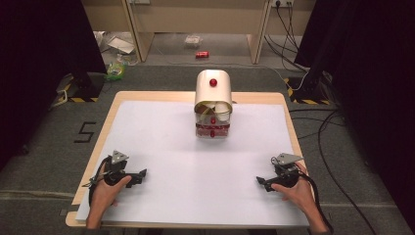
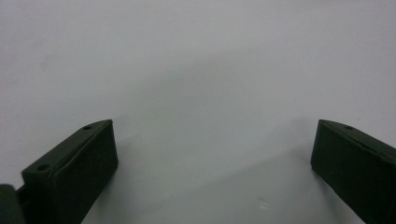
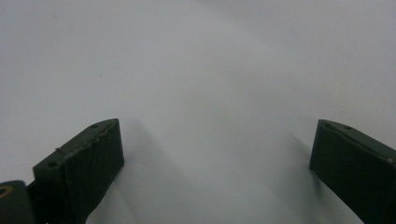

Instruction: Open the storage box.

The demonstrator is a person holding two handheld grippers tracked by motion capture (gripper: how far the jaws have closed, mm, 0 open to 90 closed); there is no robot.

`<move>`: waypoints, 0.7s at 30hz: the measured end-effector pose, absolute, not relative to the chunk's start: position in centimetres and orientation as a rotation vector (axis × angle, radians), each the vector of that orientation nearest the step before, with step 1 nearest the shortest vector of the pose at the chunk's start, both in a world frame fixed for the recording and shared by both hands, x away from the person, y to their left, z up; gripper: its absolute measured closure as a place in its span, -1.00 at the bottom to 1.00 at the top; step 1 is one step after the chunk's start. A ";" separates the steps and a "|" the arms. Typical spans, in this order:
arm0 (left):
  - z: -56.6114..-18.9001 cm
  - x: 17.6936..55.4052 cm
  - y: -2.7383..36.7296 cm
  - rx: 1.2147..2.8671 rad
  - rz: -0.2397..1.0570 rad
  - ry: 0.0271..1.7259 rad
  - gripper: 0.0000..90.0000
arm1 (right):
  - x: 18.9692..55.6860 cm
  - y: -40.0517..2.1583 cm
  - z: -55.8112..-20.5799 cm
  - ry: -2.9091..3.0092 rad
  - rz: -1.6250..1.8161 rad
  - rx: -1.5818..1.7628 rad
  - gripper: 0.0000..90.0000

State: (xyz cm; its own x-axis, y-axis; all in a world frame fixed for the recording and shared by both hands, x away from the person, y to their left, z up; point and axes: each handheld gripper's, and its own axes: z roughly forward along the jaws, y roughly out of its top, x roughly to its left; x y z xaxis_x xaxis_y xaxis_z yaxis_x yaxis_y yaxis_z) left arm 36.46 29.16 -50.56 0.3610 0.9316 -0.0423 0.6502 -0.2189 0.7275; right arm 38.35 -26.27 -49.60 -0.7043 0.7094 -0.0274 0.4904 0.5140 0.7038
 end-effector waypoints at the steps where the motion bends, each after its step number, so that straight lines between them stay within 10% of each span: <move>1: -50.6 36.5 29.2 1.961 0.542 1.369 -1.00 | 38.3 -26.3 -49.6 2.449 0.993 1.005 -0.92; 8: -50.6 36.5 29.2 1.962 0.543 1.369 -1.00 | 38.3 -26.3 -49.5 2.453 1.011 0.996 -0.84; 11: -50.6 36.5 29.2 1.962 0.543 1.369 -1.00 | 37.9 -26.2 -49.4 2.439 1.065 0.943 -0.40; 21: -50.6 36.5 29.1 1.963 0.543 1.369 -1.00 | 37.5 -25.7 -48.7 2.289 1.118 0.968 -0.44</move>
